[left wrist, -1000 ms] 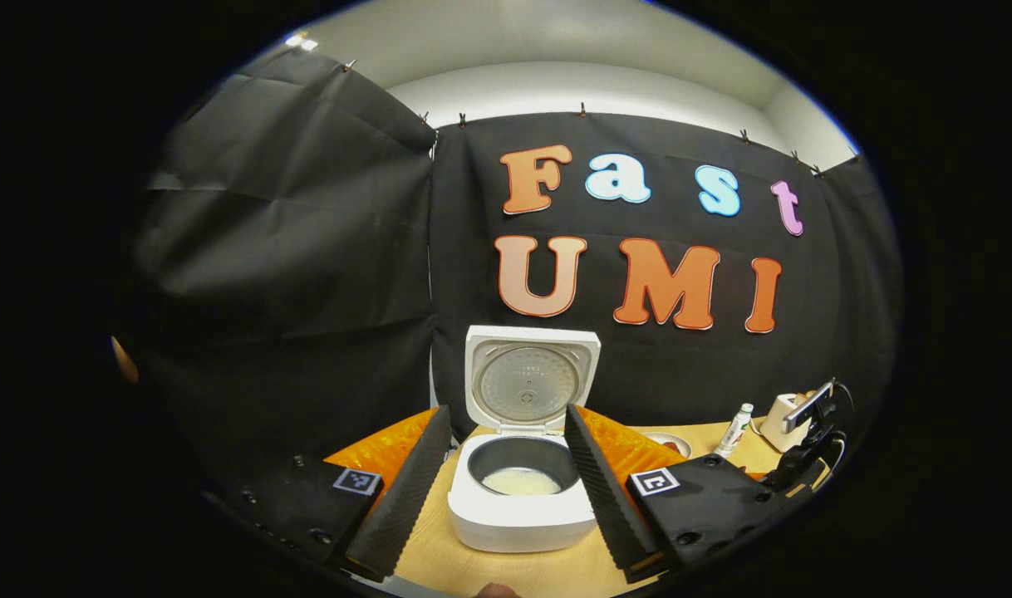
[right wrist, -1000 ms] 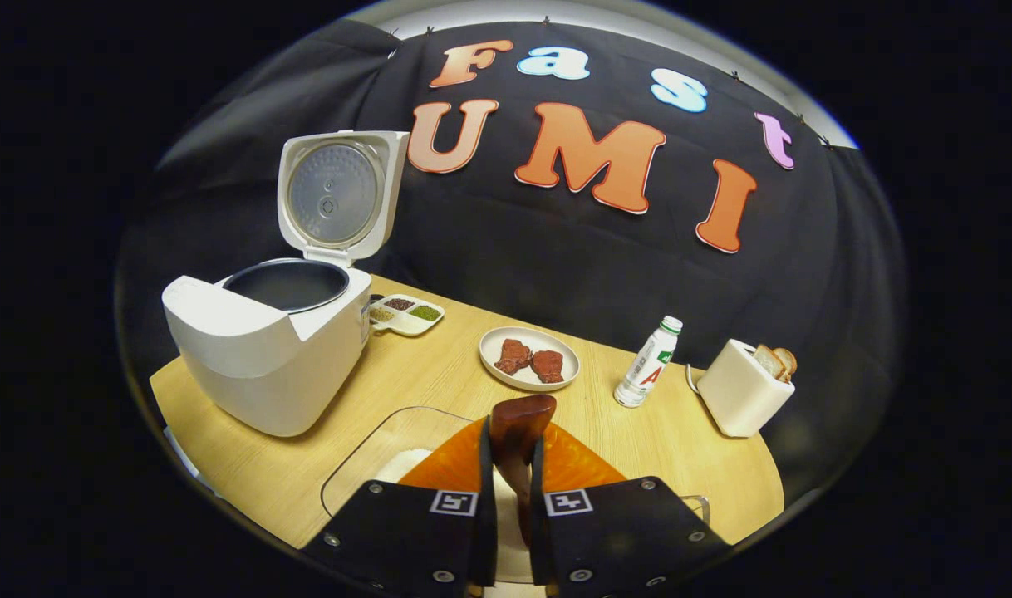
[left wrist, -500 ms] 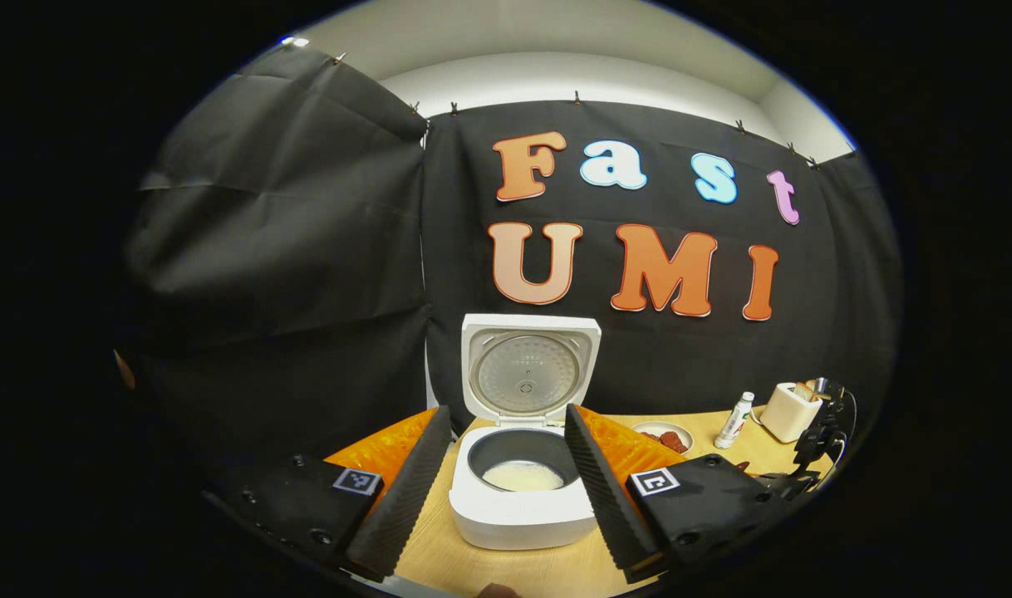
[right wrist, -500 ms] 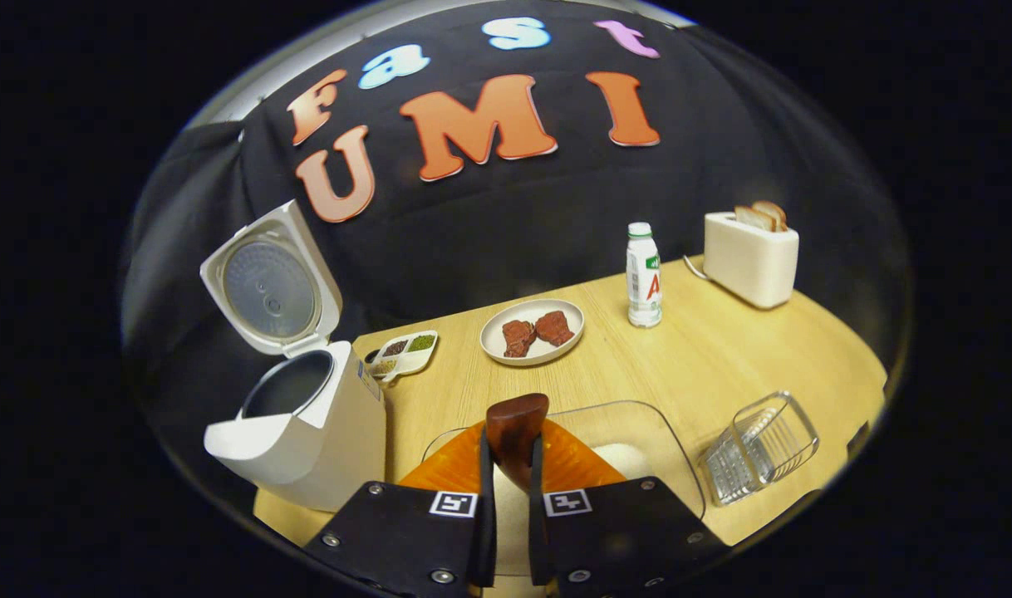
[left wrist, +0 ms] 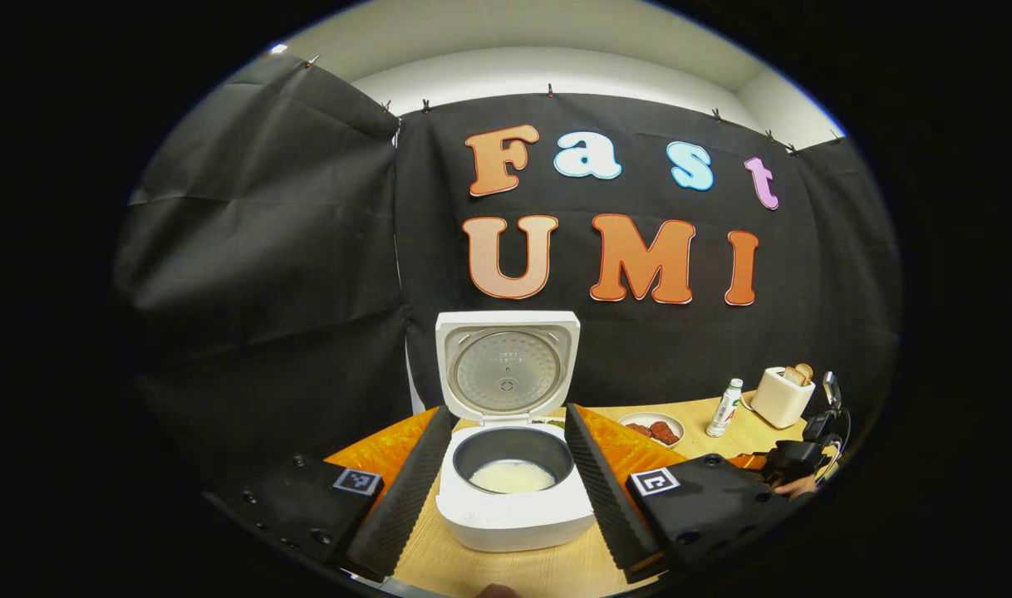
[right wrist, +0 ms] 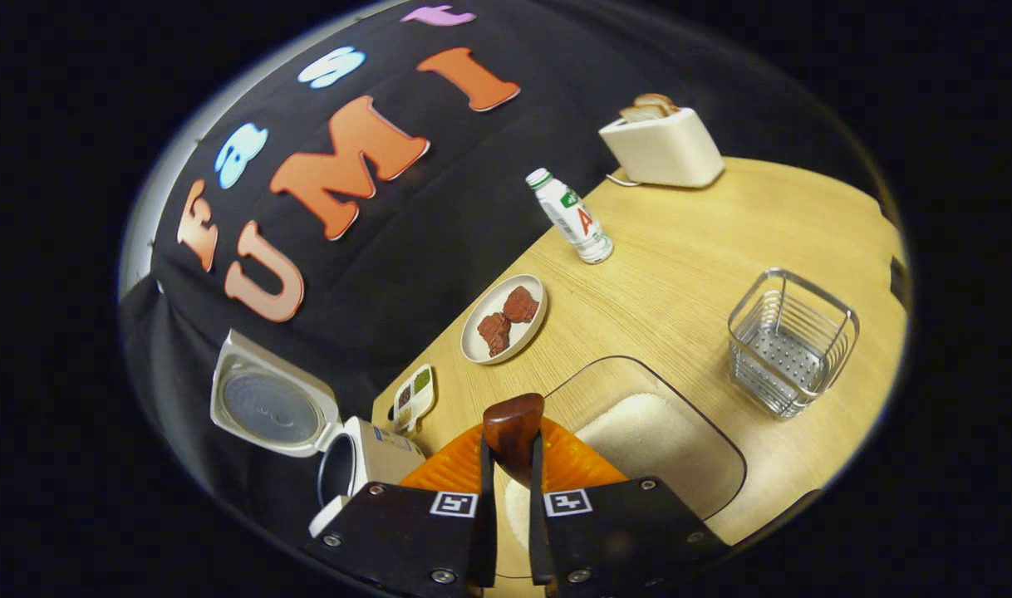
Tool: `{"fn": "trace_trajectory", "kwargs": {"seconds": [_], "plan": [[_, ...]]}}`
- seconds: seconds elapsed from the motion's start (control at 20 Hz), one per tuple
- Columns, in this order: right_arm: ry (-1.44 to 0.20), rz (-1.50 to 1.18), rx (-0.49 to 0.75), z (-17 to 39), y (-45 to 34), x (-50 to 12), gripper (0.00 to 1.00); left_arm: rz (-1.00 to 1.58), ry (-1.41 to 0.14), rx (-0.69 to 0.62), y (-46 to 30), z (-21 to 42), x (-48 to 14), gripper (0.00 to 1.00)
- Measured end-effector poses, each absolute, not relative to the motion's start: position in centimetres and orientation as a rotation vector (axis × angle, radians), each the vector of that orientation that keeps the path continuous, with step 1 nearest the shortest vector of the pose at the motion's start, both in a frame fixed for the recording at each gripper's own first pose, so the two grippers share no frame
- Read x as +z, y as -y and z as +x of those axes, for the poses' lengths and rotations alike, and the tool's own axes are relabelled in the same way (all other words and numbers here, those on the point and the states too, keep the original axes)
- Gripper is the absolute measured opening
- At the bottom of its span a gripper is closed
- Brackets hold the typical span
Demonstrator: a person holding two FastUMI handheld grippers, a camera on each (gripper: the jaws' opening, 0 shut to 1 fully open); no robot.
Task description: Close the left gripper, press the button to open the rice cooker; take a wooden spoon from the chopstick holder with the right hand, scoop a spoonful of rice and pour it into the rice cooker, then put the wooden spoon back into the chopstick holder.
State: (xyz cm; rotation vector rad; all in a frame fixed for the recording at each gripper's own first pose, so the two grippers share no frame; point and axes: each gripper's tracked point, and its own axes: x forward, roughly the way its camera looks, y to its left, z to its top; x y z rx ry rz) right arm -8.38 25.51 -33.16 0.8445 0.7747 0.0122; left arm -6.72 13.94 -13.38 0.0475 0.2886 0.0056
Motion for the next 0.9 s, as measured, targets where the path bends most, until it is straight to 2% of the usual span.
{"fn": "trace_trajectory", "kwargs": {"seconds": [0.35, 0.4, 0.45, 0.9], "plan": [[-0.812, 1.12, -0.048, -8.3, -23.6, -33.9, 0.15, 0.059, -0.278, -0.023, -12.6, -6.1, -13.1, 0.93], [-0.813, 1.156, -0.056, -8.3, -22.8, -33.6, 0.11, 0.057, -0.276, -0.025, -12.3, -5.9, -13.1, 0.93], [-0.793, 1.191, -0.066, -8.0, -22.0, -33.1, 0.15, 0.053, -0.273, -0.026, -12.2, -5.8, -13.1, 0.93], [-0.677, 1.487, -0.039, -6.0, -17.3, -28.3, 0.15, 0.044, -0.242, -0.042, -10.5, -5.3, -12.2, 0.93]]}}
